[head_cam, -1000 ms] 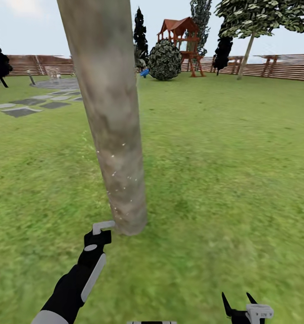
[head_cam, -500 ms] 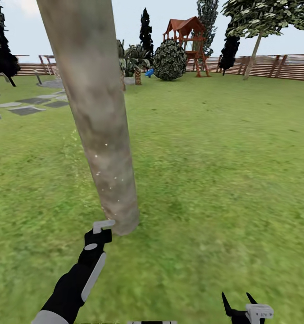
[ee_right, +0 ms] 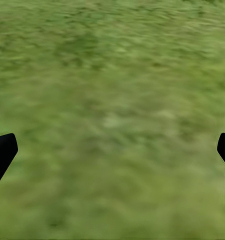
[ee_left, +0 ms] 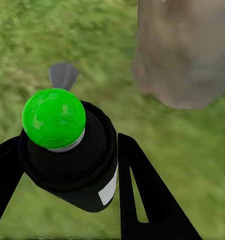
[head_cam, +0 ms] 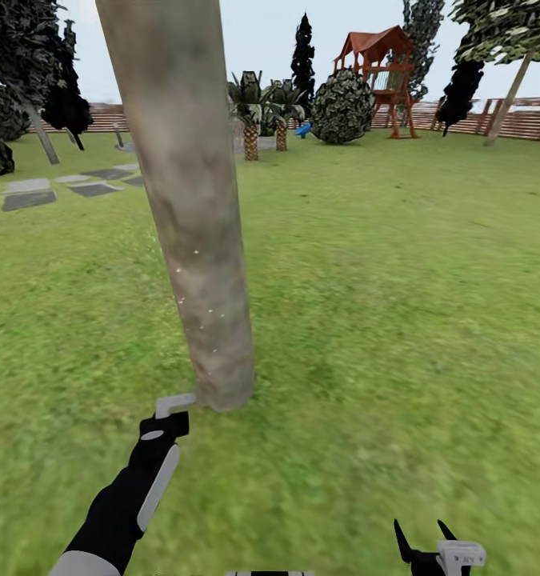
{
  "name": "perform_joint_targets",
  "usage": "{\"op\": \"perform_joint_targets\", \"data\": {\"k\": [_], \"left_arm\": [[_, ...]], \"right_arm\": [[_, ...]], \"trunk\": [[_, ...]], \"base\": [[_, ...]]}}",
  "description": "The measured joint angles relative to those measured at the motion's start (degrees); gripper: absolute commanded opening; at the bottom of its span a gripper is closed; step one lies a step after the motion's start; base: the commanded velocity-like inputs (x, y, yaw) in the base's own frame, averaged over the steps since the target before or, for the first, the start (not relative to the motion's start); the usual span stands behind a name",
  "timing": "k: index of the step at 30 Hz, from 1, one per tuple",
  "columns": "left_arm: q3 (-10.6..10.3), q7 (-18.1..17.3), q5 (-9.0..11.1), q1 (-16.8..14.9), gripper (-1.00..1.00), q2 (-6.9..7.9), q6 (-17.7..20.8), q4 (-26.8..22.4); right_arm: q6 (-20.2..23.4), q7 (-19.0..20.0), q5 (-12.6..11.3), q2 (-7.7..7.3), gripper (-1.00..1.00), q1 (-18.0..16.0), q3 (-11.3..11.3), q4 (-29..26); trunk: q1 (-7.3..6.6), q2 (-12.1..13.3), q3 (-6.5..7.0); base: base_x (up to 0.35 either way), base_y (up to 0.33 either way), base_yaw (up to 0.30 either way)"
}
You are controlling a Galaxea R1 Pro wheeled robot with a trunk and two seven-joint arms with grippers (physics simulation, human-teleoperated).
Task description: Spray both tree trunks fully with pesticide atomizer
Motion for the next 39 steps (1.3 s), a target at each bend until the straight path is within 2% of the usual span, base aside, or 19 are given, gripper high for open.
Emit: {"op": "perform_joint_targets", "data": {"k": [17,32,39], "left_arm": [[0.19,0.24,0.02,0.00,-1.00,-0.04,-0.32,-0.17],[0.04,0.27,0.42,0.00,-1.00,-0.04,-0.50,-0.17],[0.18,0.01,0.41,0.00,-1.00,0.11,-0.42,-0.17]], "right_arm": [[0.00,0.00,-0.03,0.00,1.00,0.00,0.00,0.01],[0.00,0.00,-0.07,0.00,1.00,0.00,0.00,0.01],[0.00,0.00,-0.09,0.00,1.00,0.00,-0.01,0.01]], "trunk": [[0.00,0.00,0.00],[0.00,0.00,0.00],[0.00,0.00,0.00]], "base": [[0.048,-0.274,0.039],[0.000,-0.274,0.255],[0.000,-0.061,0.033]]}}
